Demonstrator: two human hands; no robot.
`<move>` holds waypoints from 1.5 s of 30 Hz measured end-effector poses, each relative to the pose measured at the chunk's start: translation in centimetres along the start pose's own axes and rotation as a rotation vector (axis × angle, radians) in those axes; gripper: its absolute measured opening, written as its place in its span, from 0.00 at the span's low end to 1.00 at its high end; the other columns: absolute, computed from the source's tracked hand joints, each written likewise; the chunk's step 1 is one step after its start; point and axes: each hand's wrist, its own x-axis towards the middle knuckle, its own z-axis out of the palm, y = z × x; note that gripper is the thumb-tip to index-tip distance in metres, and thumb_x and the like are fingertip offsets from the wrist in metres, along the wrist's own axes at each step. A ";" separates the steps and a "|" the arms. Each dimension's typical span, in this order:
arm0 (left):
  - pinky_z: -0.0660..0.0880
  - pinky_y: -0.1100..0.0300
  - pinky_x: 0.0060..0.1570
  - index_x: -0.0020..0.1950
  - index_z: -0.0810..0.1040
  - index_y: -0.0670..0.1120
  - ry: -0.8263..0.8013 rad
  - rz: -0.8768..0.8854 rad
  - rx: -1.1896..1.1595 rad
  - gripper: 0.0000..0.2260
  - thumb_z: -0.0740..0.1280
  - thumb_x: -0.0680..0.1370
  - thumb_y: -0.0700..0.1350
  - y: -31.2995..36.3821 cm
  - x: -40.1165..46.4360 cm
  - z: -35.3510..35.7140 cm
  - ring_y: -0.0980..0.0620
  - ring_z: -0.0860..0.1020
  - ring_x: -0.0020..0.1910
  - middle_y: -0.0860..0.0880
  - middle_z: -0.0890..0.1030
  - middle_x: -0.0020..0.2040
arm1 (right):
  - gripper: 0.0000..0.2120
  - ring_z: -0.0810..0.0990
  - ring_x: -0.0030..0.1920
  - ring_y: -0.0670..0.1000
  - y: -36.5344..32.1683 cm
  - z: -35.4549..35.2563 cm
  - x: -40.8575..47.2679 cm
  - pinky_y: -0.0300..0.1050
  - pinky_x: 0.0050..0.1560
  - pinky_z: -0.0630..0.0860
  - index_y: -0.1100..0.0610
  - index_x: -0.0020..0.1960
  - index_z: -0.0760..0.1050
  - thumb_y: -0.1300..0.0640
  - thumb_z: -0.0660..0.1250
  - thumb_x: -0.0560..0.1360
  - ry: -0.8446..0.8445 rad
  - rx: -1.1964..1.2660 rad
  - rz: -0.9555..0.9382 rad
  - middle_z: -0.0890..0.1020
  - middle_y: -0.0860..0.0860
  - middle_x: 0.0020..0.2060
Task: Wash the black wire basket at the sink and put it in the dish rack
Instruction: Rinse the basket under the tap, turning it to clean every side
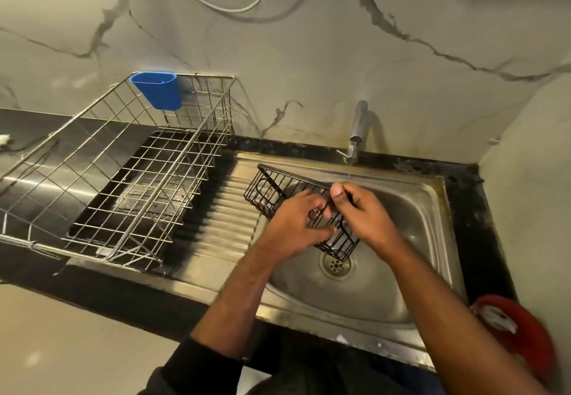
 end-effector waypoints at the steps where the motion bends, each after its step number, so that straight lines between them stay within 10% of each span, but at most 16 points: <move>1: 0.73 0.61 0.49 0.45 0.79 0.49 -0.013 0.006 0.014 0.10 0.78 0.71 0.46 0.1 -0.1 -0.1 0.57 0.77 0.48 0.53 0.78 0.48 | 0.17 0.82 0.50 0.45 0.1 0.1 0.0 0.47 0.55 0.77 0.50 0.52 0.80 0.41 0.59 0.81 -0.004 0.017 0.003 0.84 0.46 0.45; 12: 0.76 0.54 0.61 0.58 0.83 0.51 0.158 0.046 0.098 0.19 0.69 0.76 0.61 -0.2 -0.7 -1.1 0.57 0.75 0.57 0.53 0.73 0.57 | 0.17 0.83 0.42 0.49 0.7 1.9 -1.5 0.47 0.47 0.77 0.54 0.47 0.82 0.43 0.62 0.81 0.376 0.118 0.231 0.85 0.49 0.37; 15: 0.73 0.64 0.57 0.60 0.82 0.47 0.314 -0.135 0.015 0.16 0.69 0.79 0.55 -1.0 -1.2 -1.6 0.56 0.77 0.55 0.51 0.77 0.56 | 0.15 0.80 0.40 0.46 1.0 1.6 -2.0 0.43 0.49 0.74 0.55 0.44 0.81 0.47 0.63 0.81 0.446 0.250 0.287 0.83 0.51 0.36; 19: 0.77 0.52 0.62 0.60 0.79 0.45 0.394 -0.495 -0.299 0.10 0.70 0.80 0.46 -3.3 -2.0 -0.5 0.57 0.78 0.52 0.52 0.80 0.54 | 0.12 0.75 0.38 0.45 1.3 0.7 -2.4 0.43 0.49 0.71 0.53 0.44 0.82 0.49 0.64 0.81 0.507 0.455 0.357 0.79 0.48 0.33; 32: 0.71 0.43 0.69 0.67 0.78 0.51 -0.015 -0.590 -0.570 0.15 0.70 0.80 0.47 -3.3 -0.8 5.1 0.49 0.76 0.65 0.48 0.77 0.68 | 0.14 0.64 0.20 0.40 4.5 -3.1 -5.0 0.34 0.20 0.60 0.61 0.59 0.78 0.51 0.63 0.82 0.782 0.880 0.577 0.73 0.47 0.32; 41: 0.72 0.45 0.68 0.75 0.69 0.48 -0.071 -0.547 -0.597 0.24 0.69 0.80 0.45 -1.8 0.7 7.1 0.46 0.74 0.68 0.45 0.72 0.73 | 0.13 0.61 0.20 0.41 4.2 -5.3 -6.8 0.39 0.32 0.58 0.55 0.48 0.78 0.51 0.58 0.84 0.752 1.029 0.579 0.70 0.46 0.32; 45: 0.78 0.55 0.50 0.73 0.69 0.46 0.008 -0.616 -0.757 0.22 0.70 0.80 0.46 -0.9 1.7 6.9 0.49 0.78 0.54 0.44 0.75 0.67 | 0.14 0.62 0.20 0.42 5.2 -5.7 -7.4 0.40 0.34 0.62 0.54 0.48 0.79 0.49 0.58 0.83 0.696 1.132 0.538 0.71 0.45 0.28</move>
